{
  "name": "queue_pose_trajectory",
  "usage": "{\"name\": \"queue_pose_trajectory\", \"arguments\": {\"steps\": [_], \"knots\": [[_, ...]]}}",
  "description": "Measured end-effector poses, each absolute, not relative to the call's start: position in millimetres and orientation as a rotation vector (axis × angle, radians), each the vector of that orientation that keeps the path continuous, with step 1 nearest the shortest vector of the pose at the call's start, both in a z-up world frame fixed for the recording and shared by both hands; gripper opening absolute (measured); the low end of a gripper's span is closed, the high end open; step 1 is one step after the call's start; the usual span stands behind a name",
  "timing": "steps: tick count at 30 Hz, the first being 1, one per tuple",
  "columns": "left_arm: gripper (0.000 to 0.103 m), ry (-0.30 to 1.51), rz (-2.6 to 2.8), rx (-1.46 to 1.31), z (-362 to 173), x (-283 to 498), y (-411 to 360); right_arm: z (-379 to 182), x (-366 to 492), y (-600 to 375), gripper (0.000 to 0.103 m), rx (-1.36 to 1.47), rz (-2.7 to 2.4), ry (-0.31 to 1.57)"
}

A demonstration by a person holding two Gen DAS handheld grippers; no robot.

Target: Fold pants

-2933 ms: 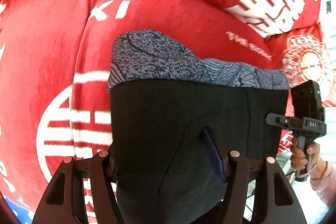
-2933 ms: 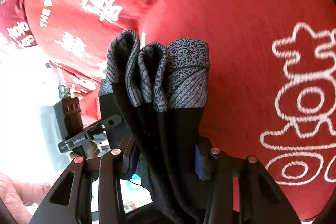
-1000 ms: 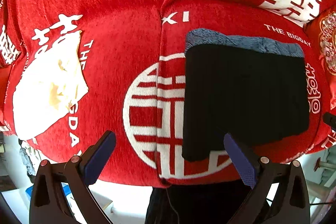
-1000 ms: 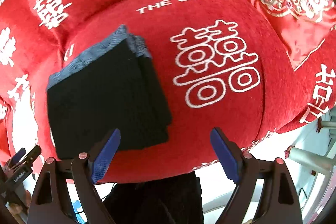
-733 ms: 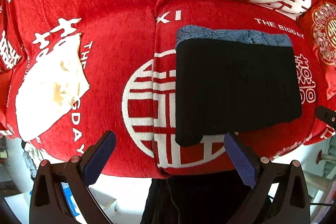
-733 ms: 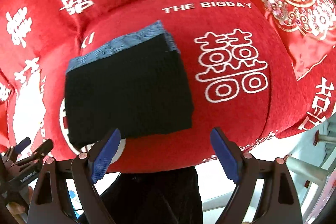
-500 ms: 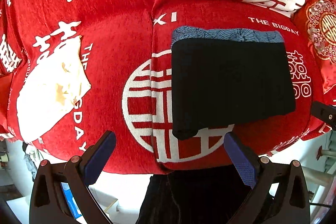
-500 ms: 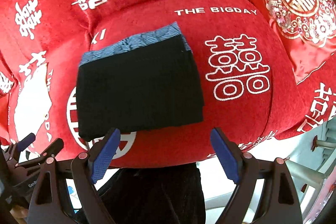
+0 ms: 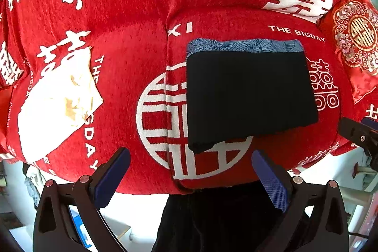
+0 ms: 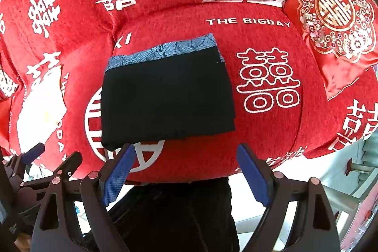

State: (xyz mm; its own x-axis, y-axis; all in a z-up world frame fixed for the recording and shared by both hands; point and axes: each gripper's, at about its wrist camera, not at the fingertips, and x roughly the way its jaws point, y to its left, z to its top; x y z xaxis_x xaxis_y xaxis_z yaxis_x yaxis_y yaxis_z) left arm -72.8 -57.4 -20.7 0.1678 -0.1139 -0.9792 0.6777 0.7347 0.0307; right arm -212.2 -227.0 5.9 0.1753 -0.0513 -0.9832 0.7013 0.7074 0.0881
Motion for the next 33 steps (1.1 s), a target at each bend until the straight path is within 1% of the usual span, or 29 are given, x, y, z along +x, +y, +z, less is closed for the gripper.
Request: {"name": "queue_pose_trajectory", "arguments": {"steps": [21, 26, 33], "knots": [[0.103, 1.273, -0.54, 0.563, -18.2, -86.3, -80.0, 3.4, -210.7, -238.5, 0.09, 0.564, -0.533, 1.324], [0.103, 1.298, -0.524, 0.551, -21.4, -86.3, -81.0, 0.4, -207.4, -242.3, 0.09, 0.561, -0.526, 1.332], [0.103, 1.296, -0.512, 0.556, -22.6, -87.6, -84.2, -1.0, -202.8, -243.3, 0.09, 0.494, -0.531, 1.348]]}}
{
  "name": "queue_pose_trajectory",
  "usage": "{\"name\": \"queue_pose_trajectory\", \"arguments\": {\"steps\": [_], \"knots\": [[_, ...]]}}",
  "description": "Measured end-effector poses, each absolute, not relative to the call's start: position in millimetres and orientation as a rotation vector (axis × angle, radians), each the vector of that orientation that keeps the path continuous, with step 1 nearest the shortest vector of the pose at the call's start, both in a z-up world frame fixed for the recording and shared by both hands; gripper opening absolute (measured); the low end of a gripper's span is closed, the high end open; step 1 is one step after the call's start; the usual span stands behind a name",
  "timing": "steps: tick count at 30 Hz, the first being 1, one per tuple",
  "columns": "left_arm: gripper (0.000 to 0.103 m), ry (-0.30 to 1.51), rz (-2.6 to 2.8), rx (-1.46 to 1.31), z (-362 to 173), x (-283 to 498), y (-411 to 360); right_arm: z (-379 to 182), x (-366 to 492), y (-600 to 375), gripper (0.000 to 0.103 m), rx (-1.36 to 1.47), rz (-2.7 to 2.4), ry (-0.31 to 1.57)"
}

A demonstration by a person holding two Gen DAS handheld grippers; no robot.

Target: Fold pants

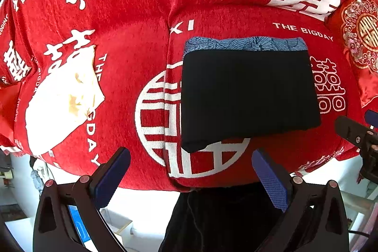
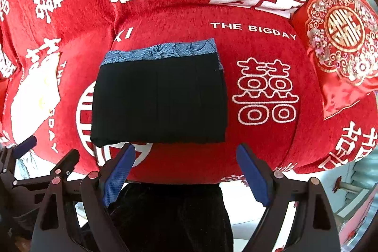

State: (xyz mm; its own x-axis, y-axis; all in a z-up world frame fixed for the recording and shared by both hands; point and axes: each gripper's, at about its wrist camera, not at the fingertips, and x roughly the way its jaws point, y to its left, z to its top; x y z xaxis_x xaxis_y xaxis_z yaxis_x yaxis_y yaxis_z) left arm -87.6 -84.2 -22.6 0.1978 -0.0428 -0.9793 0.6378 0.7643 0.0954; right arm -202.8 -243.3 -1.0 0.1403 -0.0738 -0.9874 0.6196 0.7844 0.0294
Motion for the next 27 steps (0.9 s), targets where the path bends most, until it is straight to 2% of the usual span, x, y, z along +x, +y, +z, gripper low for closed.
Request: {"name": "queue_pose_trajectory", "arguments": {"steps": [27], "knots": [[0.103, 1.28, -0.533, 0.57, -18.2, -92.6, -95.5, -4.1, -201.7, -245.8, 0.09, 0.473, -0.534, 1.361]]}}
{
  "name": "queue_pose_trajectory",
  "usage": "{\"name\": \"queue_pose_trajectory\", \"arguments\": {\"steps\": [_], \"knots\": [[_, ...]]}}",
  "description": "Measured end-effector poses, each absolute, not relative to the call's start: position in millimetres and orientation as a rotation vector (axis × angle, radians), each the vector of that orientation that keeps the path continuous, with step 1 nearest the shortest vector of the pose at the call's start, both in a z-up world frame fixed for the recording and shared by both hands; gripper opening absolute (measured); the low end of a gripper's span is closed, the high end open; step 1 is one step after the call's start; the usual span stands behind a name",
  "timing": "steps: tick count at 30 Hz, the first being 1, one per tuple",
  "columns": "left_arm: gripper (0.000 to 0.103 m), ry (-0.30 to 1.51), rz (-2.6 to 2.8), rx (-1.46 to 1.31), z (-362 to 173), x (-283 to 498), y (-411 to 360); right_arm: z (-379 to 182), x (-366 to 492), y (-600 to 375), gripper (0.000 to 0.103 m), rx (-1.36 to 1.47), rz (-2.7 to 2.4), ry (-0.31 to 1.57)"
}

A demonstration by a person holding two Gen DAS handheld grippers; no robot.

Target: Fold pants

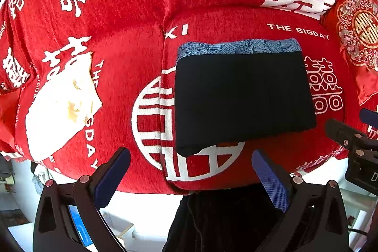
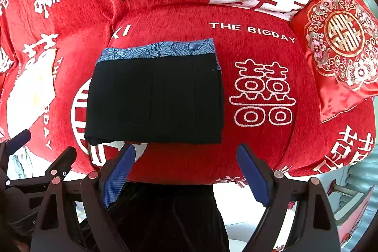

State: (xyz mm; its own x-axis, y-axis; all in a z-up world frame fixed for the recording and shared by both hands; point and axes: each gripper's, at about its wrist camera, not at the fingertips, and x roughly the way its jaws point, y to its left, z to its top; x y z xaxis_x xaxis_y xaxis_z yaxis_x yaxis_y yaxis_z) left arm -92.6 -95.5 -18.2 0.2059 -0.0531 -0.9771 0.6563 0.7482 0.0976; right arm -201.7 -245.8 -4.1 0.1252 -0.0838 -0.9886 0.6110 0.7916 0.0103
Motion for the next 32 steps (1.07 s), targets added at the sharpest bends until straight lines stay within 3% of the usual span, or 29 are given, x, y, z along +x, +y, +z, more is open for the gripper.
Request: {"name": "queue_pose_trajectory", "arguments": {"steps": [32], "knots": [[0.103, 1.282, -0.532, 0.571, -21.9, -93.4, -101.5, -10.0, -199.4, -250.3, 0.09, 0.463, -0.524, 1.383]]}}
